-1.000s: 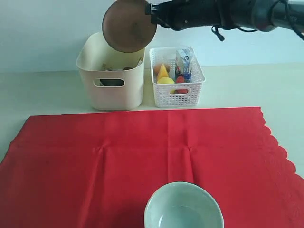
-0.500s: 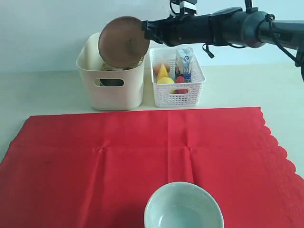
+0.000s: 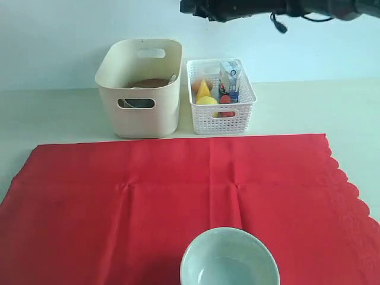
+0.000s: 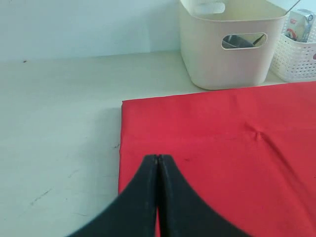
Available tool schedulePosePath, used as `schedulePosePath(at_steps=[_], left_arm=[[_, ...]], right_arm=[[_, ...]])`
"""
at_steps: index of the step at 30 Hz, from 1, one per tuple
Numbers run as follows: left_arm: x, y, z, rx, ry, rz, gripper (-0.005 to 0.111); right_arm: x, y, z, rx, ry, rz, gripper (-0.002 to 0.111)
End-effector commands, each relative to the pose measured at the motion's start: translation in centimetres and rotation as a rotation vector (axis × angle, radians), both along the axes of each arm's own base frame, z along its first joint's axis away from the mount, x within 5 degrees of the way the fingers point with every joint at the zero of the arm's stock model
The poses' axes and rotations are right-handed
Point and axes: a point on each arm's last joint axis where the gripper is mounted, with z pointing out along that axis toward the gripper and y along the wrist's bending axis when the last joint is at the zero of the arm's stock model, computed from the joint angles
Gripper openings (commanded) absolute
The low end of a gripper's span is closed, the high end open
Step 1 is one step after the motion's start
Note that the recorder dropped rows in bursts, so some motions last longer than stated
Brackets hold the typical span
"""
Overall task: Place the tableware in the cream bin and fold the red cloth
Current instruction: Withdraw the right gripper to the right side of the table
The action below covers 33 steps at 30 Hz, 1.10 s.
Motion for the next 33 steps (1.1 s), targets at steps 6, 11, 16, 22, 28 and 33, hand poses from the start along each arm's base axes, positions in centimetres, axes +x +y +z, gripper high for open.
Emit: schedulePosePath(at_steps=[6, 11, 16, 22, 28, 33], left_arm=[[0.0, 0.0, 0.0, -0.004, -0.007, 0.004, 0.000], [0.0, 0.0, 0.0, -0.004, -0.007, 0.004, 0.000], [0.0, 0.0, 0.0, -0.004, -0.007, 0.004, 0.000], [0.0, 0.0, 0.0, -0.004, -0.007, 0.004, 0.000], [0.0, 0.0, 0.0, -0.004, -0.007, 0.004, 0.000], [0.0, 0.0, 0.0, -0.004, -0.007, 0.004, 0.000]], right_arm=[[-6.4, -4.6, 5.5, -0.509, 0.279, -0.058, 0.031], [-9.8, -6.6, 6.6, -0.612, 0.312, -0.111, 0.022], [-13.8, -8.1, 6.0, -0.655, 0.301, -0.128, 0.014], [-18.8, -9.5, 5.0, -0.656, 0.296, -0.115, 0.004], [-24.5, -9.8, 5.6, -0.521, 0.239, -0.038, 0.004], [-27.0, -10.3, 5.0, -0.508, 0.237, -0.018, 0.000]])
